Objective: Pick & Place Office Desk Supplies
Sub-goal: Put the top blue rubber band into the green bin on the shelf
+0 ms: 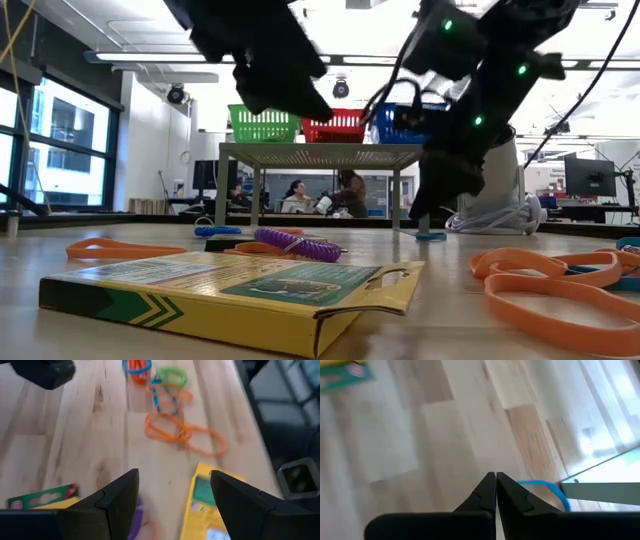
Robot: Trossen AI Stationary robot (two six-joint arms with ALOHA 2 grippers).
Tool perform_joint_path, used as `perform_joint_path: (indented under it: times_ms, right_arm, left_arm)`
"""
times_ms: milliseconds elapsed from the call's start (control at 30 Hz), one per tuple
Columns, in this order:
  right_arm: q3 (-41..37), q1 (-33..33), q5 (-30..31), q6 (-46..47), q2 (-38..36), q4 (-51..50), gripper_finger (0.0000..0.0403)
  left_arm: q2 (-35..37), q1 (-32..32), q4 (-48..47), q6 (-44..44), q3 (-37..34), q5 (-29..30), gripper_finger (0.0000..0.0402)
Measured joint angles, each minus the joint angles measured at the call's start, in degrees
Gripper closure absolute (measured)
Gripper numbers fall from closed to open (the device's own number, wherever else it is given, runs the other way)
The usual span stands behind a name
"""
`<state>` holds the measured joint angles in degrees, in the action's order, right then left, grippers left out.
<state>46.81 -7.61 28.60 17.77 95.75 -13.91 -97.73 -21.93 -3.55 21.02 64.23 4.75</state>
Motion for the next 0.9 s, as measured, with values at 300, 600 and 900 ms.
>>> perform_joint_path:
  times_ms: [300, 600, 900]
  right_arm:
    - [0.1, -4.3, 2.7, 0.2, -4.9, -1.4, 0.0401]
    - [0.1, -2.7, 0.9, 2.2, -5.0, -4.7, 0.0391]
    - [0.2, 2.1, -7.4, 9.6, -4.2, -5.4, 0.0260]
  left_arm:
    - [0.0, 0.0, 4.8, 9.0, 0.0, 0.0, 0.0160]
    - [0.0, 0.0, 4.9, 9.0, 0.0, 0.0, 0.0160]
    - [0.0, 0.1, 4.8, 6.1, 0.0, 0.0, 0.0160]
